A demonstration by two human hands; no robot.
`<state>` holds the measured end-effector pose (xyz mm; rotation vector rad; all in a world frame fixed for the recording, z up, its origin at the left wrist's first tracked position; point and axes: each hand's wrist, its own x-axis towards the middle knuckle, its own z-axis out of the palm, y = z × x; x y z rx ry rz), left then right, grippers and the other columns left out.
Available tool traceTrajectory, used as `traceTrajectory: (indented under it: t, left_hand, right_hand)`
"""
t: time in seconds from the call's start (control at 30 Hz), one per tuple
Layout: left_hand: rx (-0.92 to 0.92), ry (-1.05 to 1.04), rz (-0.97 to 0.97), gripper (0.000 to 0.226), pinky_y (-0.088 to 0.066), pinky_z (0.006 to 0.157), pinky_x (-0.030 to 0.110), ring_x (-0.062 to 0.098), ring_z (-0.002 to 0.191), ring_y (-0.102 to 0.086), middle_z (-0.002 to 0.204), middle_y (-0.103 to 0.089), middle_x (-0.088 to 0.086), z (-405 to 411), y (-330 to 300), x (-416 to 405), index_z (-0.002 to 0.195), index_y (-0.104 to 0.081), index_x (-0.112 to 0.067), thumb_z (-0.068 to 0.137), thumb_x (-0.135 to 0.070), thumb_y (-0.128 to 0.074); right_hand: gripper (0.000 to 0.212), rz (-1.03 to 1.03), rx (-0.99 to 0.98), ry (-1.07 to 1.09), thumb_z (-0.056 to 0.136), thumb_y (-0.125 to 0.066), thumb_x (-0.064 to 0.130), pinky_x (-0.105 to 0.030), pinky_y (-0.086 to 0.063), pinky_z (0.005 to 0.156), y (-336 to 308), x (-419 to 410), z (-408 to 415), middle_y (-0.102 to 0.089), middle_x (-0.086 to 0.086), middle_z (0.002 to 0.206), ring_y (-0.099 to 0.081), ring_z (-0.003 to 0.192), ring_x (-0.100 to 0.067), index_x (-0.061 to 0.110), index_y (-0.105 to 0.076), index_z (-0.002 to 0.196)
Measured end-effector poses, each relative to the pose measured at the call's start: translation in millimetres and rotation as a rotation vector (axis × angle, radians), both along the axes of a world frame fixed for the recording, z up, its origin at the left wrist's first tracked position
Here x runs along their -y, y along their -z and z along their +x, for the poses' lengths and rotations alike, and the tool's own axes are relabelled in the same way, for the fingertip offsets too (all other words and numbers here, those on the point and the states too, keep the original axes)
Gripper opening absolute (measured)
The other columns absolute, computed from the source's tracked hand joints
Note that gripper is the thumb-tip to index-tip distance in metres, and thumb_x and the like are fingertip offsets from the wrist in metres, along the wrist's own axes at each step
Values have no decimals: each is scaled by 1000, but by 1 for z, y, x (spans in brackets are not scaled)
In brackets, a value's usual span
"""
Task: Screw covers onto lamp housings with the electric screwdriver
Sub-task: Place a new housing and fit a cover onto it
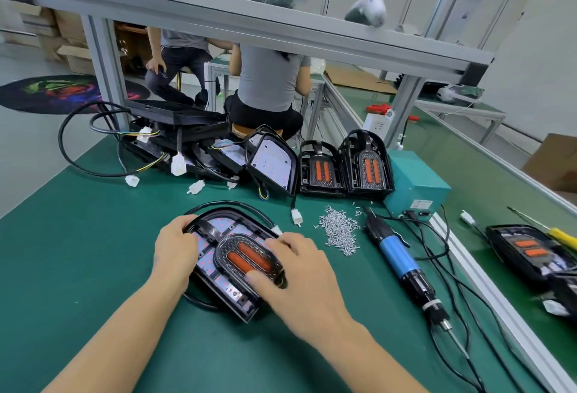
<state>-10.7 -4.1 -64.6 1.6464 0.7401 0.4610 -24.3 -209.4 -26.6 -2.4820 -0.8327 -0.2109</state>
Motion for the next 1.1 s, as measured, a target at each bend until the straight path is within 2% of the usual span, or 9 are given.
traceTrajectory:
  t: [0.07, 0.17, 0.3, 0.4, 0.53, 0.73, 0.9, 1.03, 1.1]
  left_hand:
    - [-31, -1, 148, 51, -43, 74, 31, 26, 87, -58, 90, -65, 2, -4, -2, -6, 99, -65, -20, 73, 14, -38]
    - [-101, -43, 273, 50, -43, 77, 34, 28, 88, -54, 90, -62, 3, -10, -2, -21, 99, -64, -23, 72, 11, -40]
    - [-89, -162, 62, 51, -51, 78, 40, 32, 85, -61, 92, -68, 7, -9, -3, -28, 90, -66, -23, 67, 12, -36]
    - [-109, -158, 11, 51, -54, 80, 47, 36, 84, -63, 88, -69, 8, -4, -6, -26, 90, -67, -20, 65, 10, -35]
    - [-135, -120, 42, 49, -55, 80, 50, 37, 81, -64, 83, -69, 6, -6, -6, -19, 93, -67, -19, 67, 7, -34]
    - [-202, -84, 208, 50, -47, 93, 48, 38, 99, -59, 104, -68, 12, 3, -8, -6, 105, -66, -22, 73, 2, -37]
    - [-211, -115, 192, 49, -43, 97, 49, 37, 102, -55, 105, -67, 10, 3, -1, -2, 100, -66, -27, 72, 0, -37]
    - [-225, -117, 183, 49, -42, 97, 49, 37, 103, -54, 107, -67, 10, 8, -1, 3, 103, -66, -28, 73, 0, -38]
    - [-226, -100, 214, 49, -41, 99, 48, 36, 105, -53, 111, -66, 12, 11, 1, 10, 107, -66, -25, 75, 1, -41]
  right_hand:
    - [38, 107, -11, 69, 92, -59, 41, -27, -36, 99, -2, 15, 14, -55, 4, 118, -48, 111, -15, 18, -66, 121]
    - [31, 43, -87, 182, 96, -57, 30, -23, -34, 92, 0, 36, 37, -54, 8, 112, -49, 99, -12, 19, -65, 123]
    - [24, -34, -169, 163, 97, -54, 23, -25, -39, 88, 9, 36, 50, -60, 4, 109, -55, 102, -15, 22, -71, 114]
    - [24, -96, -176, 119, 96, -54, 22, -28, -41, 88, 16, 24, 54, -62, -1, 110, -55, 106, -20, 22, -73, 111]
    - [24, -116, -197, 157, 97, -54, 25, -30, -42, 87, 20, 12, 59, -61, -3, 113, -54, 109, -24, 22, -72, 112]
    - [24, -156, -198, 222, 96, -56, 31, -31, -42, 82, 17, 5, 70, -59, -6, 114, -55, 108, -27, 21, -71, 112]
    - [22, -237, -154, 199, 94, -57, 19, -34, -43, 80, 17, -3, 70, -60, -10, 112, -57, 105, -31, 17, -71, 111]
    - [22, -306, -140, 187, 94, -53, 14, -34, -45, 79, 19, 1, 77, -62, -14, 110, -60, 102, -33, 11, -70, 107]
    - [21, -229, -167, 200, 95, -51, 15, -35, -44, 81, 18, 9, 83, -63, -13, 108, -60, 101, -31, 8, -70, 102]
